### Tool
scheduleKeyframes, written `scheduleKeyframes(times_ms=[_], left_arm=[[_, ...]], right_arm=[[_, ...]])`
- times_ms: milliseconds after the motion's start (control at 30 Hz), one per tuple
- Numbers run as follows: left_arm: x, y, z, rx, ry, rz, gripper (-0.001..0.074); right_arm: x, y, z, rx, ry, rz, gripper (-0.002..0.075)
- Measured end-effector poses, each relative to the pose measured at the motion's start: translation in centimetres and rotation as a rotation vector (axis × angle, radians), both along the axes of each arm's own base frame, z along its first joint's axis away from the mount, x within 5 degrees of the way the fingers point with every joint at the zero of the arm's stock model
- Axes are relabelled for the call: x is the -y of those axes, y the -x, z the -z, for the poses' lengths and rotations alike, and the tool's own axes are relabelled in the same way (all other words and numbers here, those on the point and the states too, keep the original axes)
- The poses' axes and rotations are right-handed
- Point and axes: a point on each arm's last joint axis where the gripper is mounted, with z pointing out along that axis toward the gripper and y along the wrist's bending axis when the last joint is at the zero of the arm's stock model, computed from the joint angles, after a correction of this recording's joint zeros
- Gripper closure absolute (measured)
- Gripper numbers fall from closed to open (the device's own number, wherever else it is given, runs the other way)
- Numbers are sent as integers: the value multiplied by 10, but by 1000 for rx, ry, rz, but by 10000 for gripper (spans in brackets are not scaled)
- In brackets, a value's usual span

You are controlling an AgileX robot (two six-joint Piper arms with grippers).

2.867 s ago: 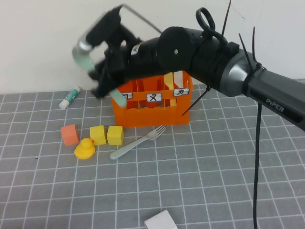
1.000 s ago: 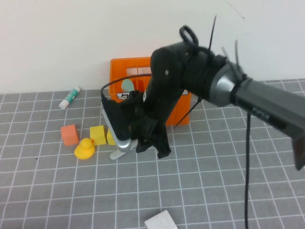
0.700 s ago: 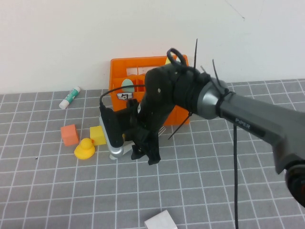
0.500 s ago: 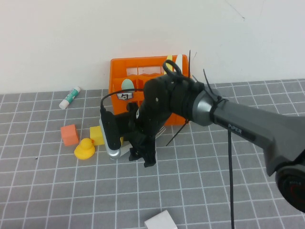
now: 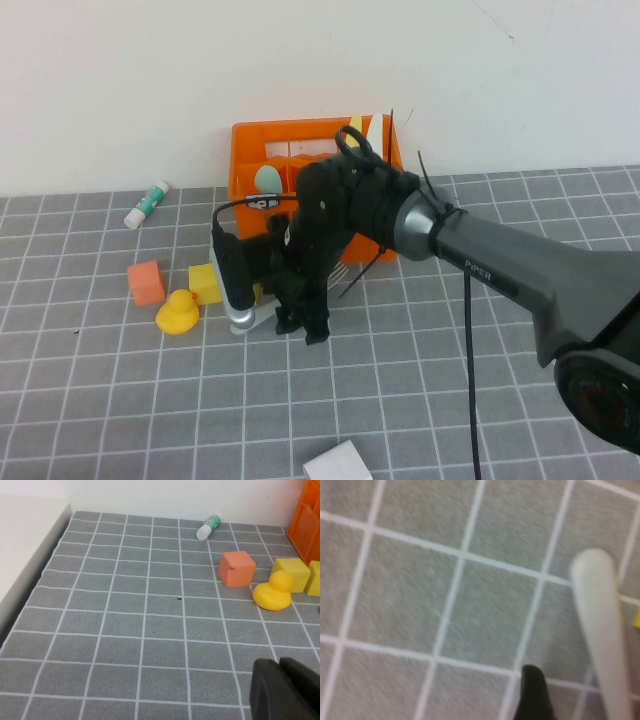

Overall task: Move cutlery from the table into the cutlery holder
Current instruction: Pick up the fork

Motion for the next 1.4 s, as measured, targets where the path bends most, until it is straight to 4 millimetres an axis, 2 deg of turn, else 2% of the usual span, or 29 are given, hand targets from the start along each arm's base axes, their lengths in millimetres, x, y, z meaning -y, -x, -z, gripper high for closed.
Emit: scheduleKeyframes(times_ms=[167, 400, 767, 933, 1133, 1400], left_arm=[[0, 0, 0, 0, 0, 0, 736], [0, 0, 0, 0, 0, 0, 736], [0, 0, 0, 0, -3, 1, 736], [0, 0, 0, 0, -3, 1, 736], [0, 0, 0, 0, -3, 1, 736], [0, 0, 0, 0, -3, 1, 736]], right_arm=[[2, -4, -7, 70, 51, -94, 285], [4, -5, -4, 126, 104, -255, 285], [5, -4, 5, 105, 129, -287, 297], [3, -4, 7, 83, 111, -243, 375], [-4, -2, 11, 11, 7, -75, 498], [-25, 3, -1, -37, -135, 213, 524]])
